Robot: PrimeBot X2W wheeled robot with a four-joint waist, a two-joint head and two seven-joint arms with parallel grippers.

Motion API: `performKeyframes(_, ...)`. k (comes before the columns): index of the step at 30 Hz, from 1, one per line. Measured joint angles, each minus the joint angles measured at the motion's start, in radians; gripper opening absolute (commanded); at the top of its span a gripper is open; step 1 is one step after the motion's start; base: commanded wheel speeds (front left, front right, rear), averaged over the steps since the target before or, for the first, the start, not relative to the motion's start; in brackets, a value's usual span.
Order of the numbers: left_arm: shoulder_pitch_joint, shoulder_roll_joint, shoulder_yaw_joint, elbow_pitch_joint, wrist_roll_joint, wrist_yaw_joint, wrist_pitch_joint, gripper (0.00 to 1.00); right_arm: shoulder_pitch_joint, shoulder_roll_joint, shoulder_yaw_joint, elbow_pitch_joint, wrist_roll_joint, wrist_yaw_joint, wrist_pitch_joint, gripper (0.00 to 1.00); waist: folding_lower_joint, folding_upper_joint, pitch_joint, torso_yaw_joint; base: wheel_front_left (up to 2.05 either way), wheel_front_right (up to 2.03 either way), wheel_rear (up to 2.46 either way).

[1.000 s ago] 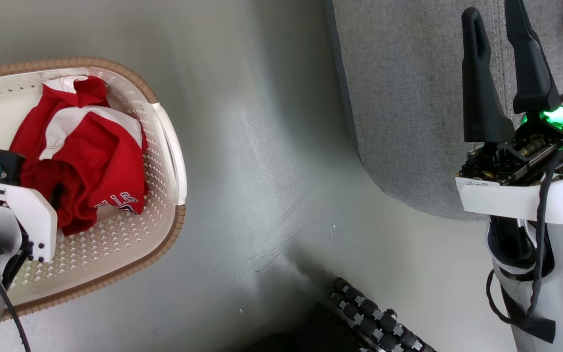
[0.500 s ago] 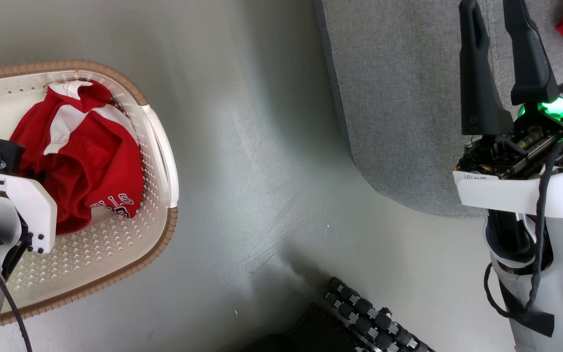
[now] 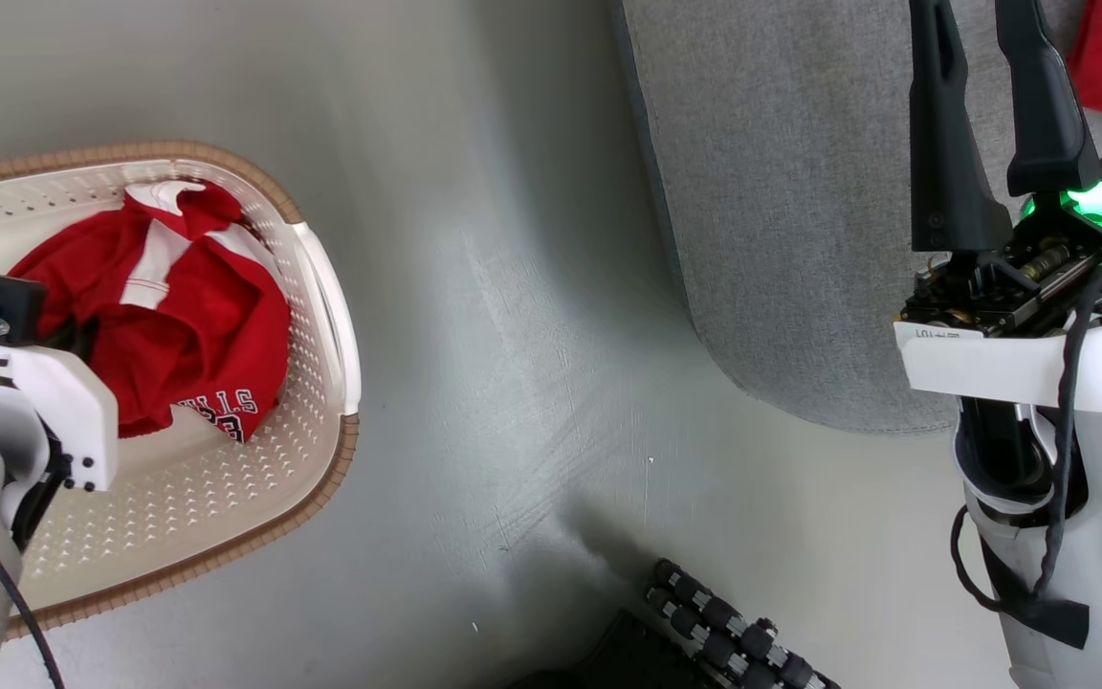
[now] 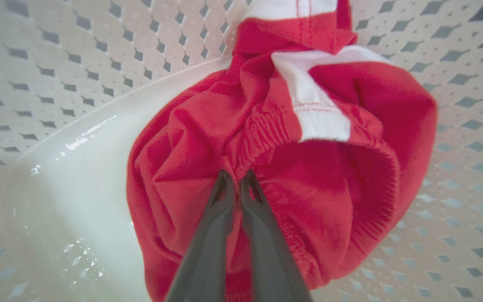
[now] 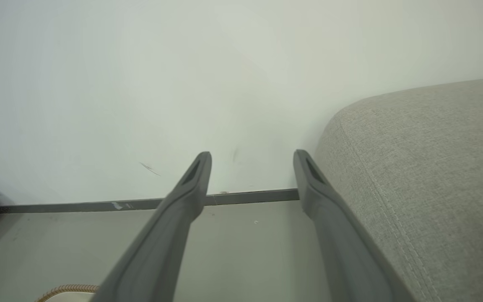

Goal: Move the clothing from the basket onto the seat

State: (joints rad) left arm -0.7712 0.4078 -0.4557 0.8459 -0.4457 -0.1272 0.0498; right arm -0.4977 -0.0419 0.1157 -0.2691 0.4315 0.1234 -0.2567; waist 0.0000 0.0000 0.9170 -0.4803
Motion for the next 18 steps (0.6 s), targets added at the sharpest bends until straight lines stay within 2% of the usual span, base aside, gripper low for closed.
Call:
performKeyframes(8,0.022,-0.016,-0.045,-0.036,-0.013,0.000,-0.058,0.00,0.000,0.000,-0.010,0.021,-0.002,0.000,0.000,1.00,0.0000,0.0000,-0.036,0.015,0.00,0.00,0.00)
performKeyframes(18,0.054,-0.029,-0.049,-0.079,-0.064,0.000,-0.159,0.00,-0.004,0.000,-0.025,0.053,-0.034,0.000,0.000,1.00,0.0000,0.0000,-0.098,0.047,0.00,0.00,0.00)
